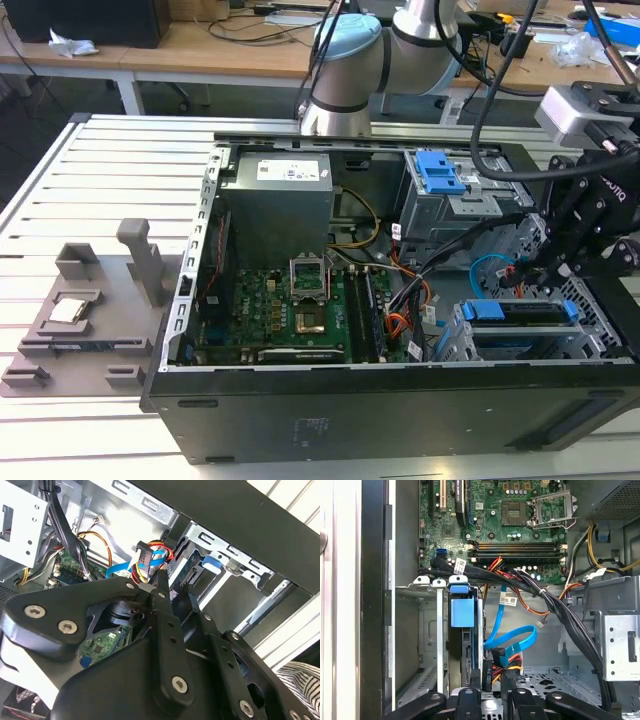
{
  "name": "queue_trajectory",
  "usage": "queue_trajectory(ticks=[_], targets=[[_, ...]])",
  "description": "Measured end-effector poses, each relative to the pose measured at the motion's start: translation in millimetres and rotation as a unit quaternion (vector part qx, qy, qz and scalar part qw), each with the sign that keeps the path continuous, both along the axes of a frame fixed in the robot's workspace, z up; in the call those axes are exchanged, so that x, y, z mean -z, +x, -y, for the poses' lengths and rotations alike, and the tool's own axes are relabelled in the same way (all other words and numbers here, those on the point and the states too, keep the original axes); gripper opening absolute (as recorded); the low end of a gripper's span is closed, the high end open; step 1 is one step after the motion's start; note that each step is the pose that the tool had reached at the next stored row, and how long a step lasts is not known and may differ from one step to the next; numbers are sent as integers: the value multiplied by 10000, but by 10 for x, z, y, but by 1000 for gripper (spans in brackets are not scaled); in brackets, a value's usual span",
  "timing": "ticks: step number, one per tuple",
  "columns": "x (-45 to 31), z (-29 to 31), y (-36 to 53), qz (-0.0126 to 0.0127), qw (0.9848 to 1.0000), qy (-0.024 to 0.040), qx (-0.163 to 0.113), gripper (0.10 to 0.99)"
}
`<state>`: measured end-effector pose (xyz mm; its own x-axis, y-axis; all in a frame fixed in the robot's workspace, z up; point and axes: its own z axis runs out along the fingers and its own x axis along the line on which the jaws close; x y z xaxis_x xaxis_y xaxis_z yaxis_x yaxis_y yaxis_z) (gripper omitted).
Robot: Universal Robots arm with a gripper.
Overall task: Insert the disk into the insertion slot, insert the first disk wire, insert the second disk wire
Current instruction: 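Insert the first disk wire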
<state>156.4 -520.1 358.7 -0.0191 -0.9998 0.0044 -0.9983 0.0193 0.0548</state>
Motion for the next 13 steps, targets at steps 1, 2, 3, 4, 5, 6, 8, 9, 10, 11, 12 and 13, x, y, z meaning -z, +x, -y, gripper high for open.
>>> queue_trajectory(ticks=[1,2,3,4,5,6,8,9,10,11,12,13], targets=[[0,0,0,0,10000,0,0,286],[0,0,0,0,10000,0,0,220],[0,0,0,0,10000,0,0,220],[0,0,0,0,10000,-1,0,165],[0,0,0,0,10000,-1,0,165],[0,0,0,0,10000,-1,0,165],[1,72,0,0,10000,-3,0,165],[1,116,0,0,10000,-5,0,165],[1,145,0,0,10000,-9,0,165],[3,176,1,0,10000,-14,0,165],[10,178,4,0,10000,-14,0,165],[18,179,11,-1,10000,-15,0,165]])
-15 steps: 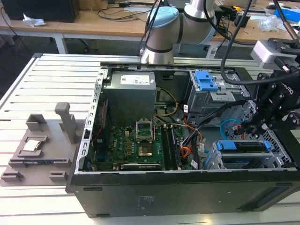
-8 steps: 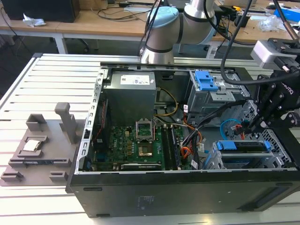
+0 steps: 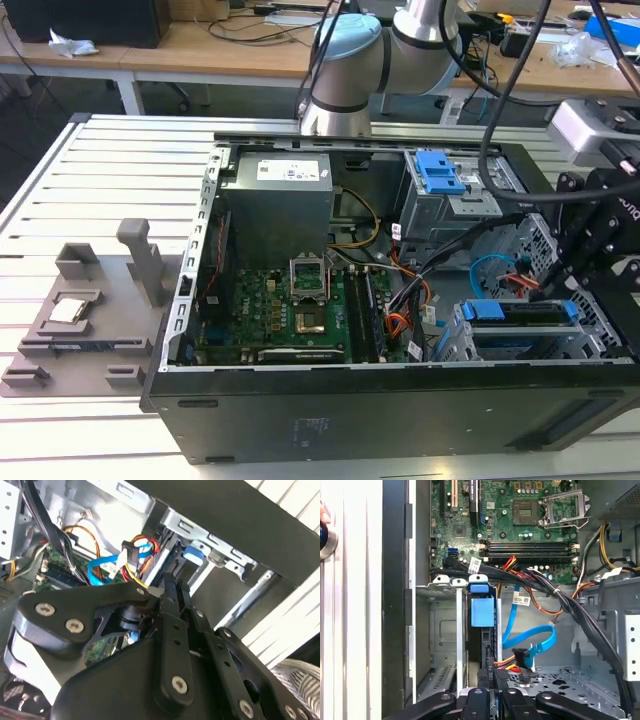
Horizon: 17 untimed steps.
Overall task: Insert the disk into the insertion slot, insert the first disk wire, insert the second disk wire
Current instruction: 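Insert the first disk wire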
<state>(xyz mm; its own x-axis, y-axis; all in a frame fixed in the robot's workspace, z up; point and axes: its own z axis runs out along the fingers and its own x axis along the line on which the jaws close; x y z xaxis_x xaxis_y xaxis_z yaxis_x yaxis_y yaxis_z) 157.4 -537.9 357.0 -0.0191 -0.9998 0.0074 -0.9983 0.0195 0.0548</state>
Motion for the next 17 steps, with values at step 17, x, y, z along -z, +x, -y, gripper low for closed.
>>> queue_trajectory(ticks=[17], targets=[[183,-11,82,-2,10000,-2,0,165]])
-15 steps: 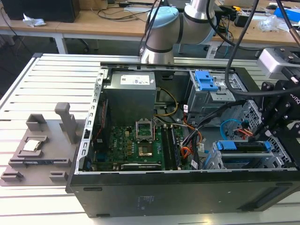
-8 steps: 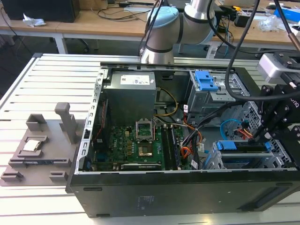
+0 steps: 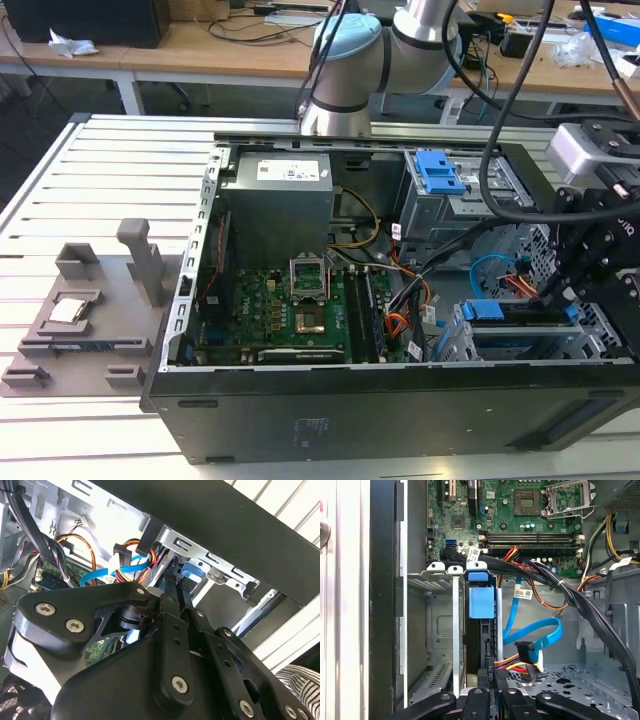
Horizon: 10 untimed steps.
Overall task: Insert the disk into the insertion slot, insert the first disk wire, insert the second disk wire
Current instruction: 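Insert the first disk wire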
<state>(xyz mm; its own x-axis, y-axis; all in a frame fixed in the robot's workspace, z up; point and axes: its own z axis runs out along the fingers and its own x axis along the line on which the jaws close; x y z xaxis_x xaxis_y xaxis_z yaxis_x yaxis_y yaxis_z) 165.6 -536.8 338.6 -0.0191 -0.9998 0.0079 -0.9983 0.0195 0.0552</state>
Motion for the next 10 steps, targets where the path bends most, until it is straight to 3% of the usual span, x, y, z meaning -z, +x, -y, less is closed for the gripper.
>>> queue_trajectory(ticks=[9,10], targets=[[49,0,7,-1,10000,2,1,173],[38,0,7,-1,10000,0,1,235]])
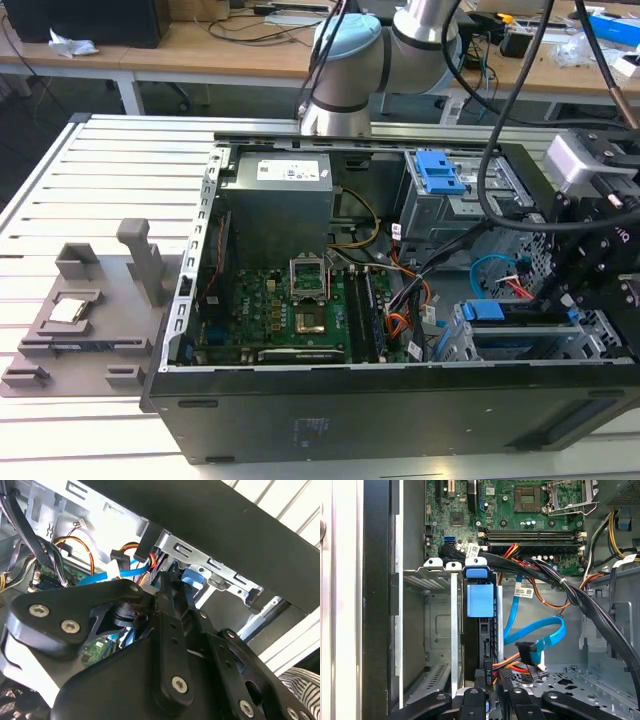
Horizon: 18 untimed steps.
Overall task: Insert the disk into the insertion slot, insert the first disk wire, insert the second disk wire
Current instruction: 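Insert the first disk wire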
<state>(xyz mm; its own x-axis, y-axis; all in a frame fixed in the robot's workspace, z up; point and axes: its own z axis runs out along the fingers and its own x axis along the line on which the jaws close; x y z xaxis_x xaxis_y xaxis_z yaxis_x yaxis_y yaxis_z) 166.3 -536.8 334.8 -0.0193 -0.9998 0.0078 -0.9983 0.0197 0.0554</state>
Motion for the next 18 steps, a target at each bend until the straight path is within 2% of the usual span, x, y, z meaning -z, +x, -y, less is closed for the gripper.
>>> queue_trajectory(ticks=[1,3,6,7,9,12,18], targets=[[-28,0,0,0,10000,2,0,235],[-138,-1,0,0,10000,0,0,235],[-266,-31,-1,0,10000,1,0,235],[-286,-36,-1,0,10000,0,0,224],[-412,-64,-1,0,10000,-1,0,106],[-549,-76,-1,0,10000,-2,0,106],[-567,-77,-1,0,10000,-1,0,106]])
